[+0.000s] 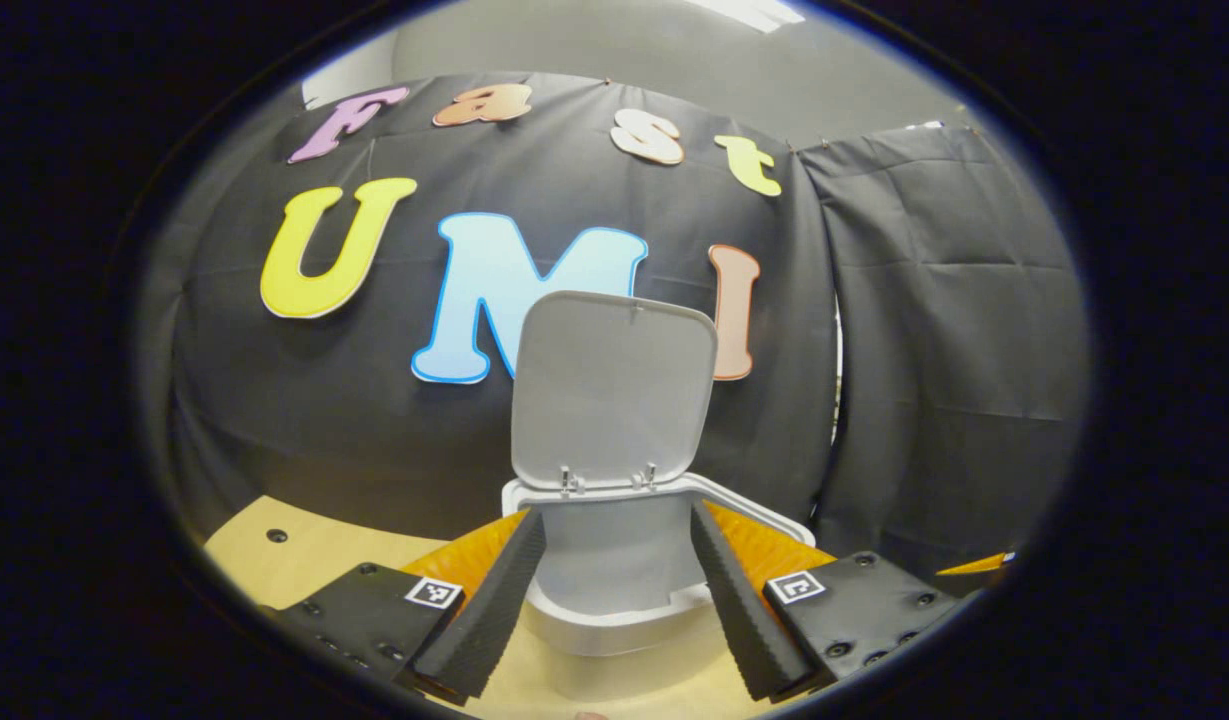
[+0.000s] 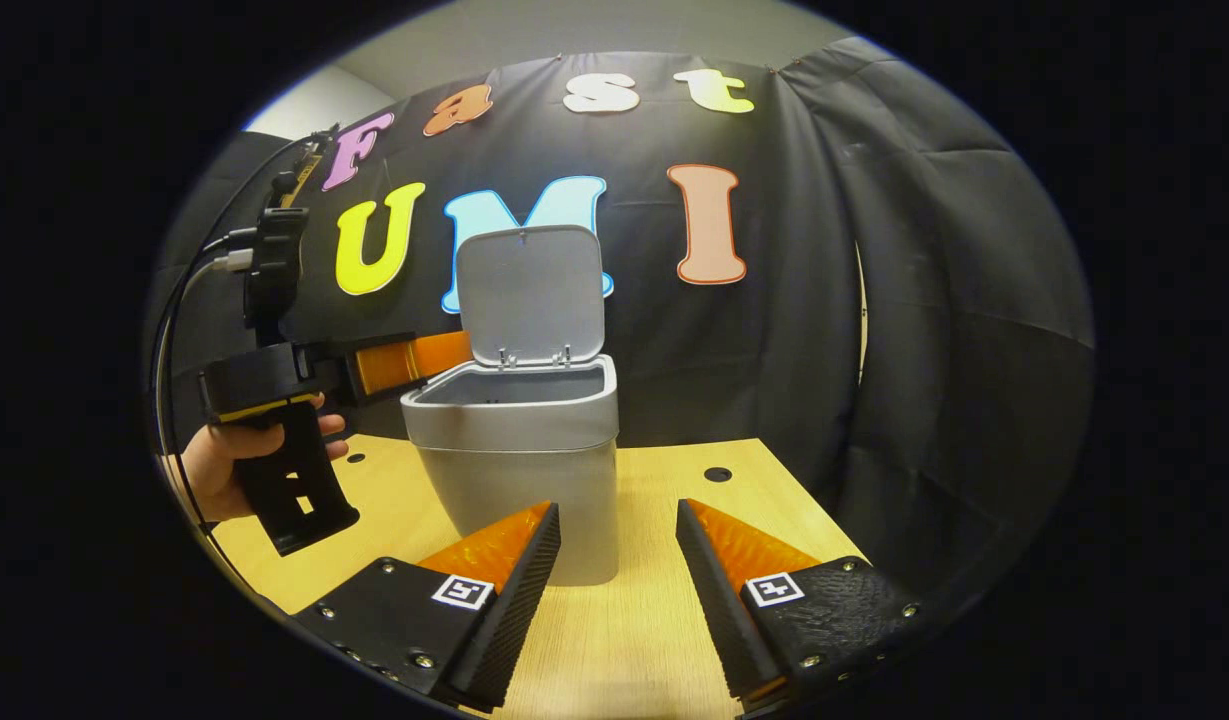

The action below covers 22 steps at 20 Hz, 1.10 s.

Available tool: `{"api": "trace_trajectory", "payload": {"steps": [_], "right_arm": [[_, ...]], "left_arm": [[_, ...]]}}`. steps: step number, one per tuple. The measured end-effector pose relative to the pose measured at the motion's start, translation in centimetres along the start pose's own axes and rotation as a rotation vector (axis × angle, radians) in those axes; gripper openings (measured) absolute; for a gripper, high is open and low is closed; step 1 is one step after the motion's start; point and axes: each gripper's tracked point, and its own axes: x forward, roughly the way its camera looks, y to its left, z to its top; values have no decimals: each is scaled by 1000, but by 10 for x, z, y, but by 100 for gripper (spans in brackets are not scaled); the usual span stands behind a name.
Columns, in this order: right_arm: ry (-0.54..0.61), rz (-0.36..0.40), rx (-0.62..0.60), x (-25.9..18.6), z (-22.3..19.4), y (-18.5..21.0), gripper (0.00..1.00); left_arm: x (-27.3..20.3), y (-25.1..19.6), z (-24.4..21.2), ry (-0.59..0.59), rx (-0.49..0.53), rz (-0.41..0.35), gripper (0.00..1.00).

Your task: Press the lid of the desktop garbage bin to open it, pick up the crumpled paper on the desktop and throw it into the bin, then pick up the pop can on the desktop and drop it into the bin, and finally close the garbage bin lid.

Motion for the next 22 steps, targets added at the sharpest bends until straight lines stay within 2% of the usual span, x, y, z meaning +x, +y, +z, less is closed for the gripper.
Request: {"api": "trace_trajectory", "payload": {"steps": [6,8,12,14,22], "right_arm": [[7,58,-29,-3,-3,24,78],[14,95,-32,-3,-6,38,85],[60,189,-28,-5,-23,73,86],[88,230,-29,-10,-32,89,96],[198,367,-25,-21,-61,149,96]], "left_arm": [[-37,22,1,-4,10,62,95],[-51,33,1,-1,20,87,96],[-85,55,-3,0,40,139,95],[-102,67,-5,0,55,167,95],[-168,100,-15,12,57,245,95]]}}
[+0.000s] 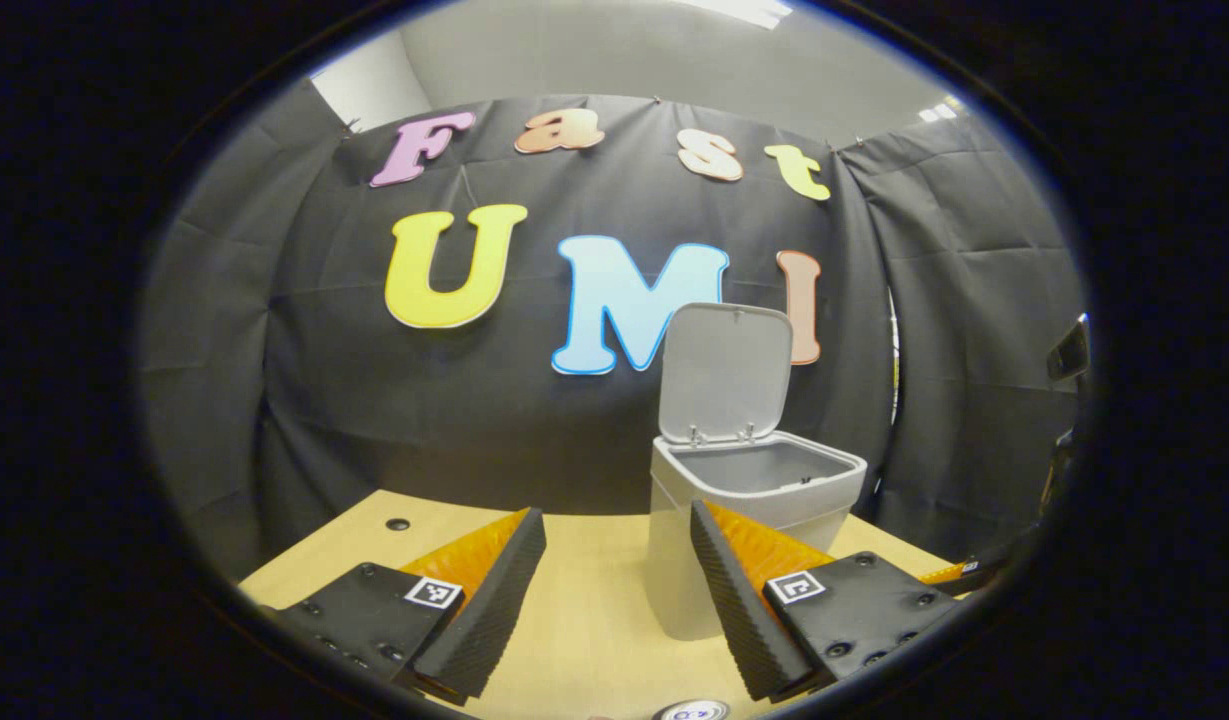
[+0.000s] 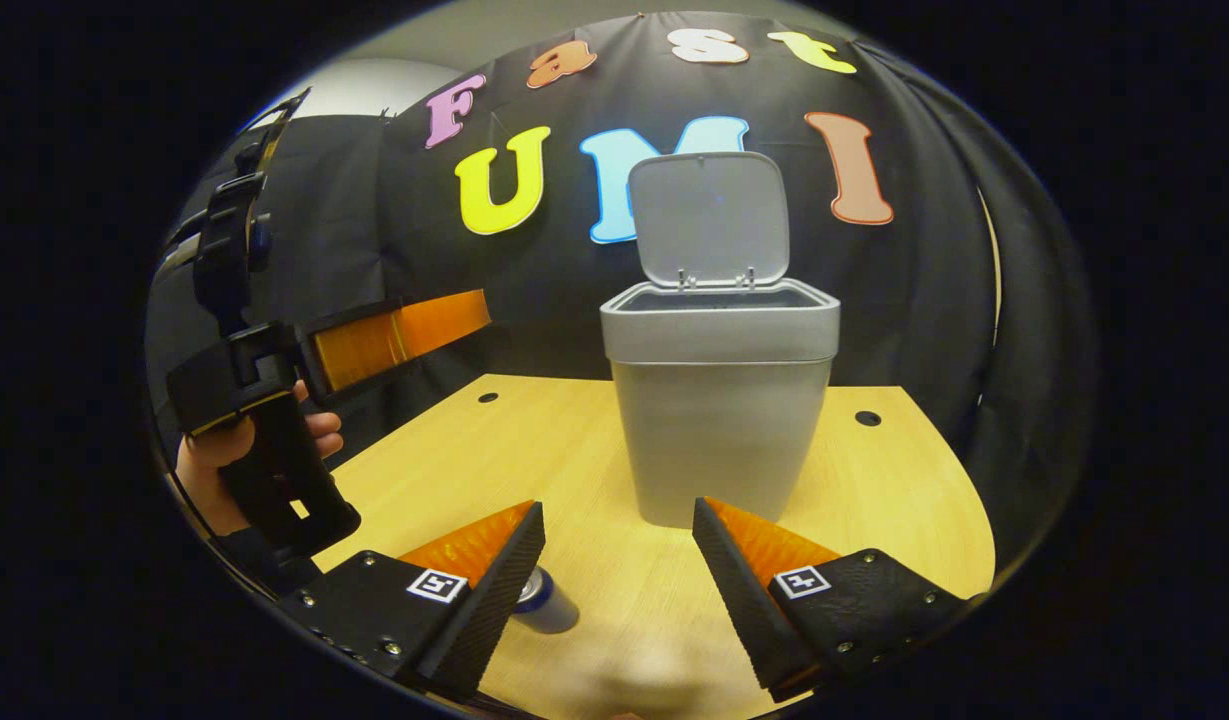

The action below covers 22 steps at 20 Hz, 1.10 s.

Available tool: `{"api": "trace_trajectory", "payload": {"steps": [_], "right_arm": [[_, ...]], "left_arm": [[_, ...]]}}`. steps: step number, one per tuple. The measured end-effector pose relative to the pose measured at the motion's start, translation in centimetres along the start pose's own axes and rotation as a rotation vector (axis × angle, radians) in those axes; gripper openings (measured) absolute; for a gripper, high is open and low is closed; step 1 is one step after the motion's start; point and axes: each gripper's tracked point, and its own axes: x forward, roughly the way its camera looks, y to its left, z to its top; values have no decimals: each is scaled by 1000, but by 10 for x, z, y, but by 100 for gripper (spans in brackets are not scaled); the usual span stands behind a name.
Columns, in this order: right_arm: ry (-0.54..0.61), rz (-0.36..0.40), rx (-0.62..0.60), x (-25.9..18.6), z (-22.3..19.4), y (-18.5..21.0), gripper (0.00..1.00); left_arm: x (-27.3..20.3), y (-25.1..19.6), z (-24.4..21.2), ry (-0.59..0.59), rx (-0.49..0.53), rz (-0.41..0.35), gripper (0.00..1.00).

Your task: Press the lid of the desktop garbage bin to open it, pick up the crumpled paper on the desktop and throw it into the bin, then pick up the pop can on the desktop and drop it into the bin, and finally close the garbage bin lid.

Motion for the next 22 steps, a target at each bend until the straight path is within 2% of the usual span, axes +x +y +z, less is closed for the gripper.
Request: {"api": "trace_trajectory", "payload": {"steps": [7,10,14,22], "right_arm": [[107,45,-27,14,-30,48,96],[169,42,-59,23,-50,63,96],[244,0,-97,38,-71,66,96],[381,23,-157,62,-118,69,96]], "left_arm": [[-55,58,-22,57,-20,55,95],[-69,75,-34,80,-20,44,95],[-90,88,-48,107,3,7,96],[-100,89,-62,157,-46,21,96]]}}
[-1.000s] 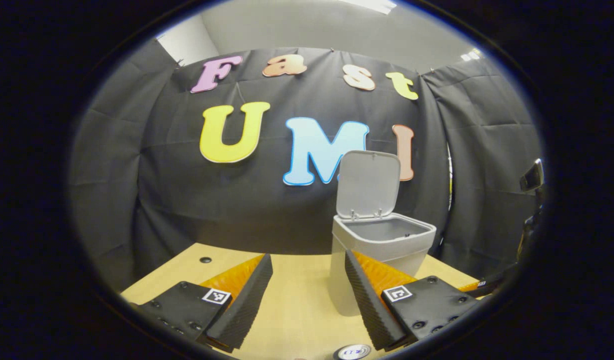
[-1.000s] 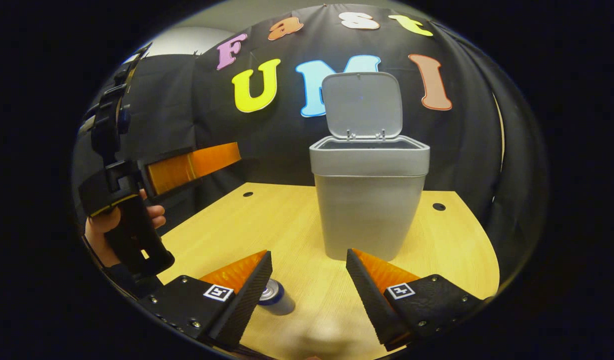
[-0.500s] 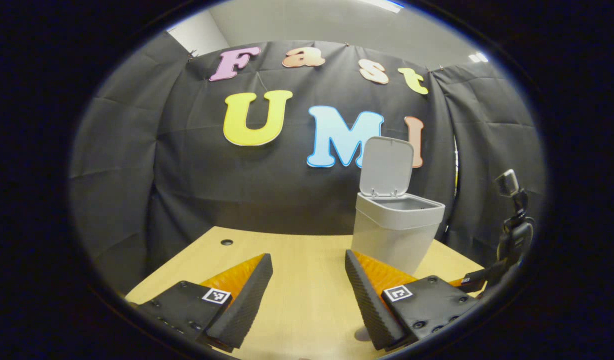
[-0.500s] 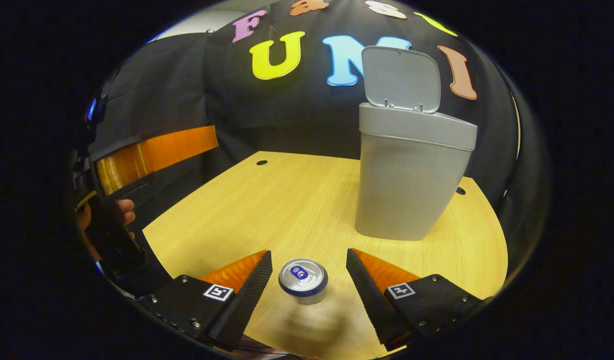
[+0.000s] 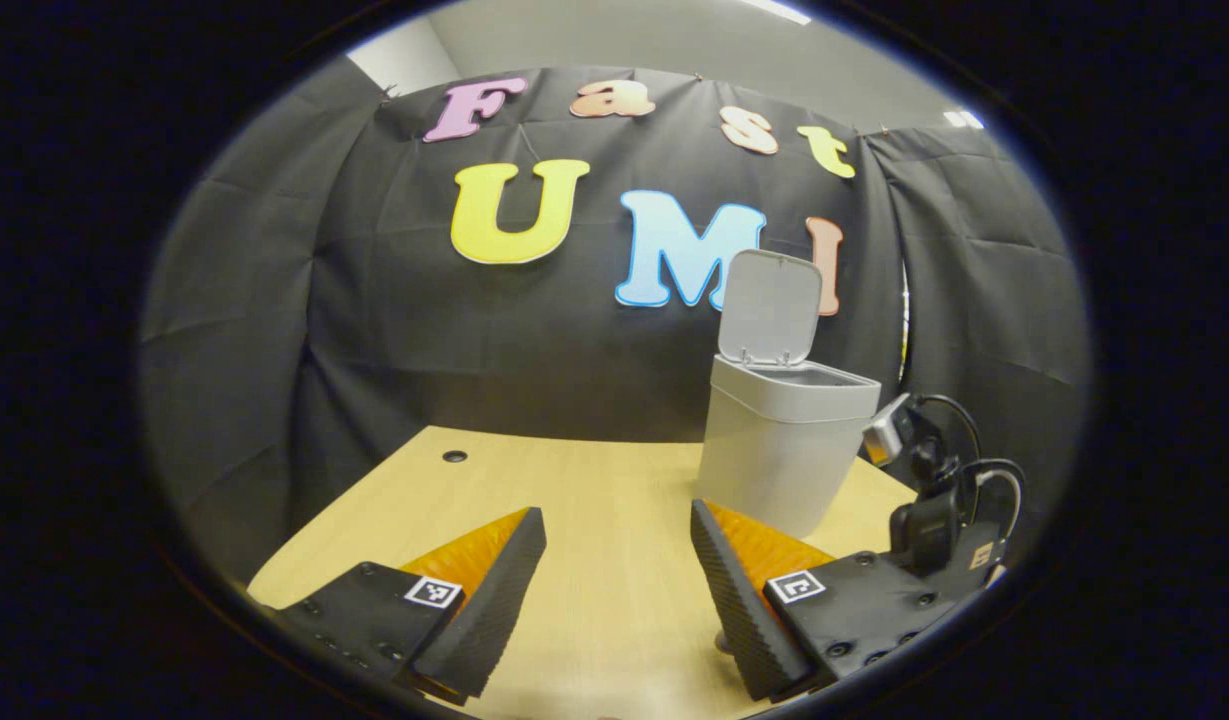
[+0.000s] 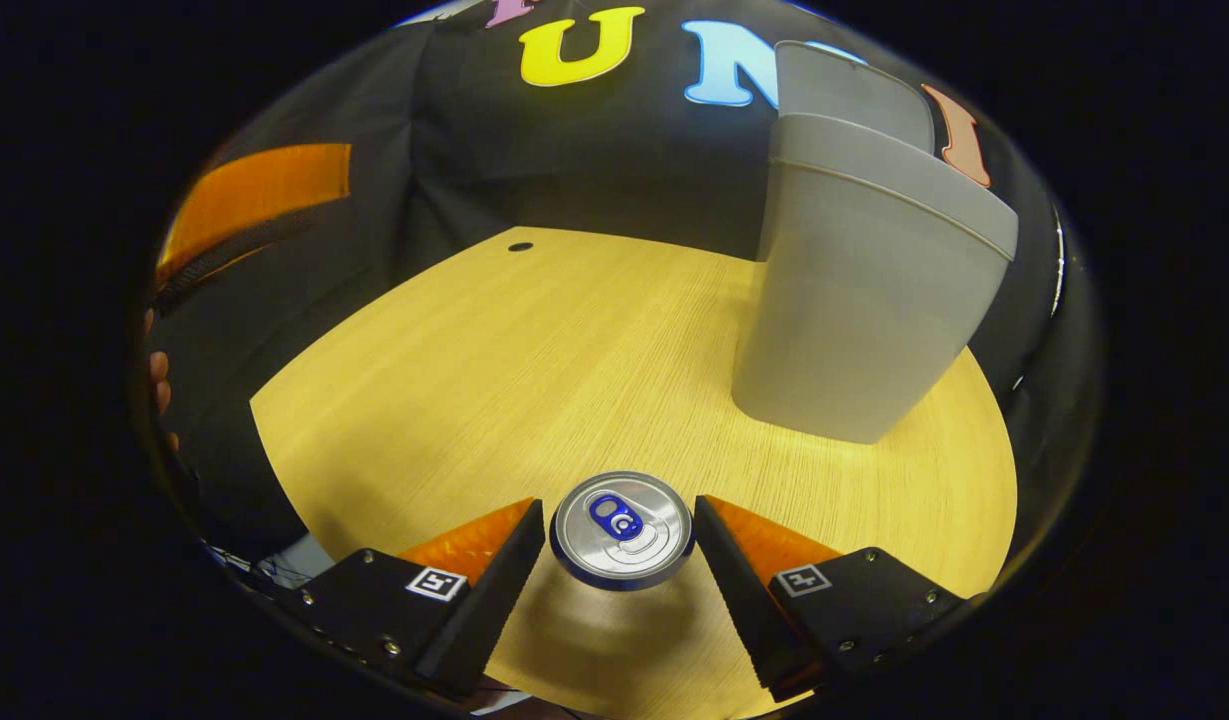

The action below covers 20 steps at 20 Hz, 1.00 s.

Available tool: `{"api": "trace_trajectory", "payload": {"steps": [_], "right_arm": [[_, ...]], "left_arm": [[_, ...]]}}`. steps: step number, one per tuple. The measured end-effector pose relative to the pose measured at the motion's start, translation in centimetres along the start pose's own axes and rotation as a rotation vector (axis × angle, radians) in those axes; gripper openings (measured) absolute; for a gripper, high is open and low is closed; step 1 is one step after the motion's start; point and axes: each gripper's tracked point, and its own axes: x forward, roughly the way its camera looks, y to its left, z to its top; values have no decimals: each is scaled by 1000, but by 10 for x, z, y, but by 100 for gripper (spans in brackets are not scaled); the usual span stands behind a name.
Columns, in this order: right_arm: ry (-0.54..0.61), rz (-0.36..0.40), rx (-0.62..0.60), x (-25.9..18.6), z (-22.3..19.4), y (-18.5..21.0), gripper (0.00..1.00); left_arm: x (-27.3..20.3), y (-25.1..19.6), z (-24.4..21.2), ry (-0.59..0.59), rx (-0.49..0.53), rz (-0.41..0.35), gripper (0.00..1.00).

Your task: Press the lid of the desktop garbage bin to open it, pick up the crumpled paper on the desktop and throw it into the bin, then pick up the pop can on the desktop and drop it into the bin, and finally close the garbage bin lid.

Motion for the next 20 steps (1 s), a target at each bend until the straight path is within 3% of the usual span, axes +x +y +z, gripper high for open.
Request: {"api": "trace_trajectory", "payload": {"steps": [4,9,20], "right_arm": [[10,23,-34,6,-1,-3,86],[-25,45,-41,-12,8,-11,84],[-303,-12,12,-94,92,-59,84]], "left_arm": [[4,-3,1,-6,-2,14,96],[17,-21,-2,5,-35,7,96],[34,-46,1,-5,-18,-5,95]]}}
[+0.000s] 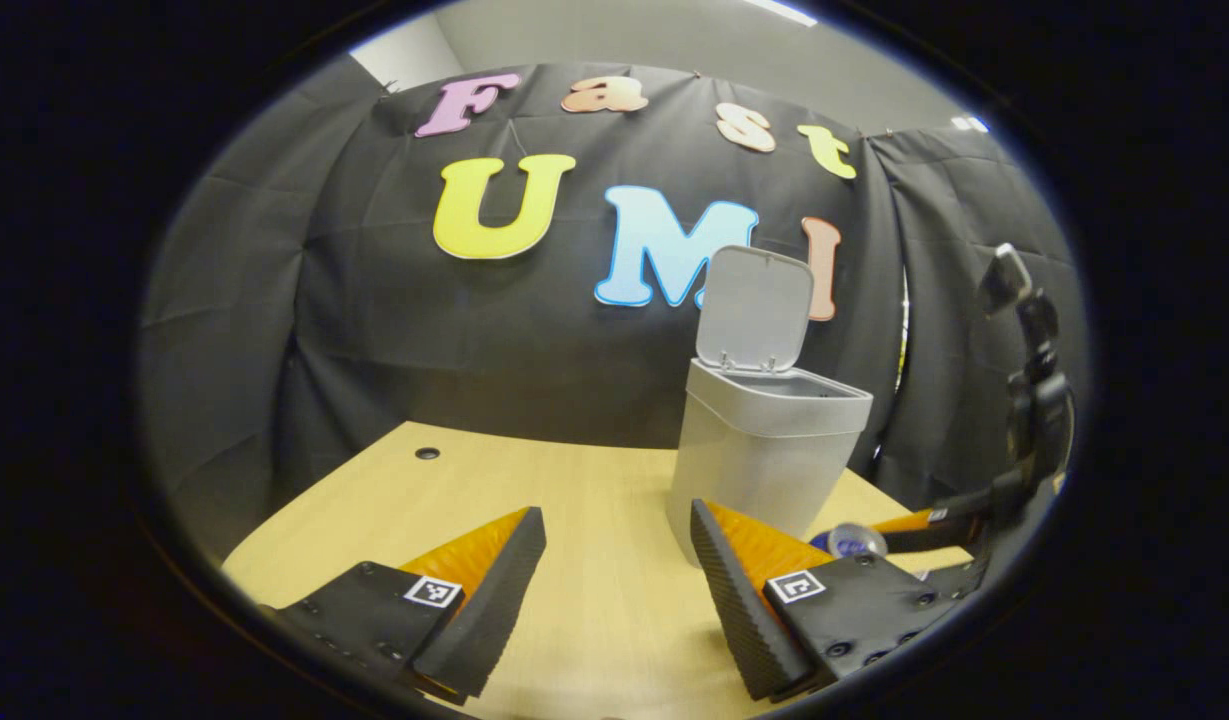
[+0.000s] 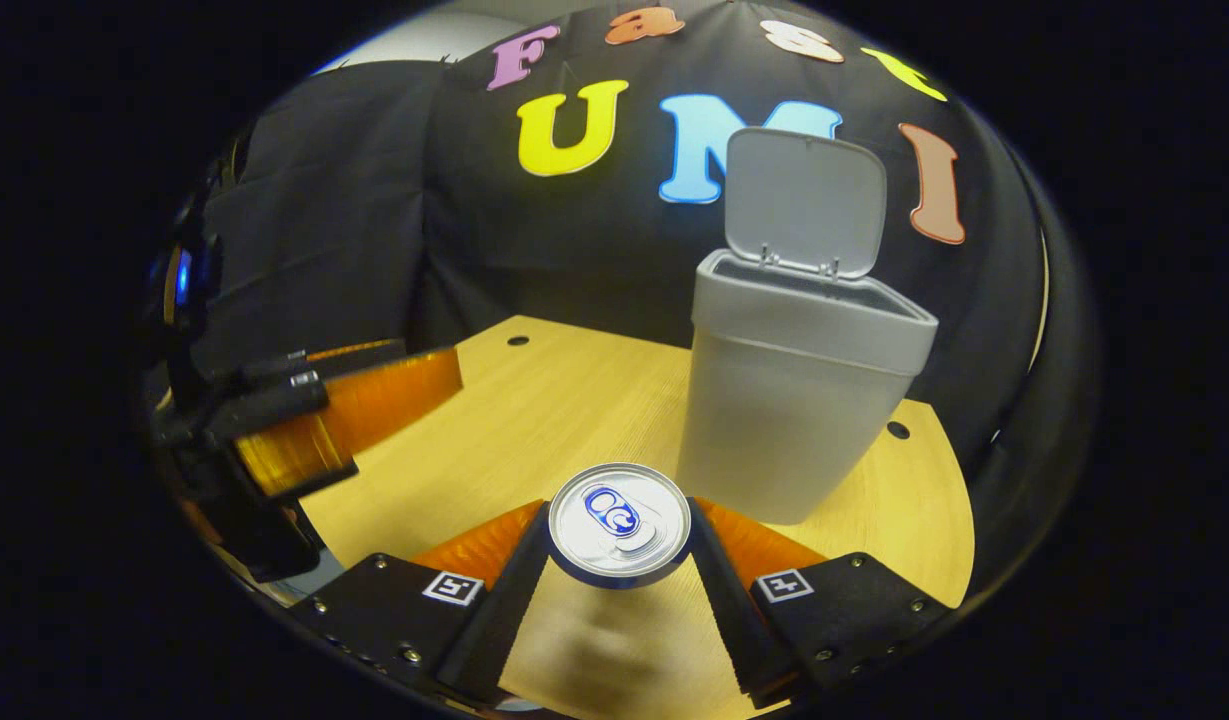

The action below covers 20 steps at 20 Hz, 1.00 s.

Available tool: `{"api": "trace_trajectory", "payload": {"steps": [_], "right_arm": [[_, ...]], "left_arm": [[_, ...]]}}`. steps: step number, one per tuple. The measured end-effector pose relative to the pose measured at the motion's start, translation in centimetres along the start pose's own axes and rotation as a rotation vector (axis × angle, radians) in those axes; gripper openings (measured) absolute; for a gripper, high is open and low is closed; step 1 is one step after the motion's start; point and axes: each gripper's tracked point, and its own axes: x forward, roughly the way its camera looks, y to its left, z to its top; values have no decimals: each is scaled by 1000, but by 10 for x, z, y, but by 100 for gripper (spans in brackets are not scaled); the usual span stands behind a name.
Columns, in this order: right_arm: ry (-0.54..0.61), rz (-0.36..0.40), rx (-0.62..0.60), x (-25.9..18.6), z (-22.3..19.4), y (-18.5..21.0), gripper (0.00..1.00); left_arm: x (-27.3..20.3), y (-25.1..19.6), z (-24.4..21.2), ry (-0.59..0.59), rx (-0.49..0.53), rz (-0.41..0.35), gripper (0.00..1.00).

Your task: Press the lid of the desktop garbage bin to open it, pick up the crumpled paper on the desktop and throw it into the bin, then pick up the pop can on the desktop and drop it into the bin, and finally close the garbage bin lid.

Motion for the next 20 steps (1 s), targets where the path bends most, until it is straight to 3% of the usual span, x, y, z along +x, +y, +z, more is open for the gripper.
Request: {"api": "trace_trajectory", "payload": {"steps": [9,20], "right_arm": [[-256,-85,62,-24,107,-49,84],[-414,-196,16,-14,178,-95,84]], "left_arm": [[10,-7,0,3,-5,-12,96],[17,1,-3,17,-6,4,96]]}}
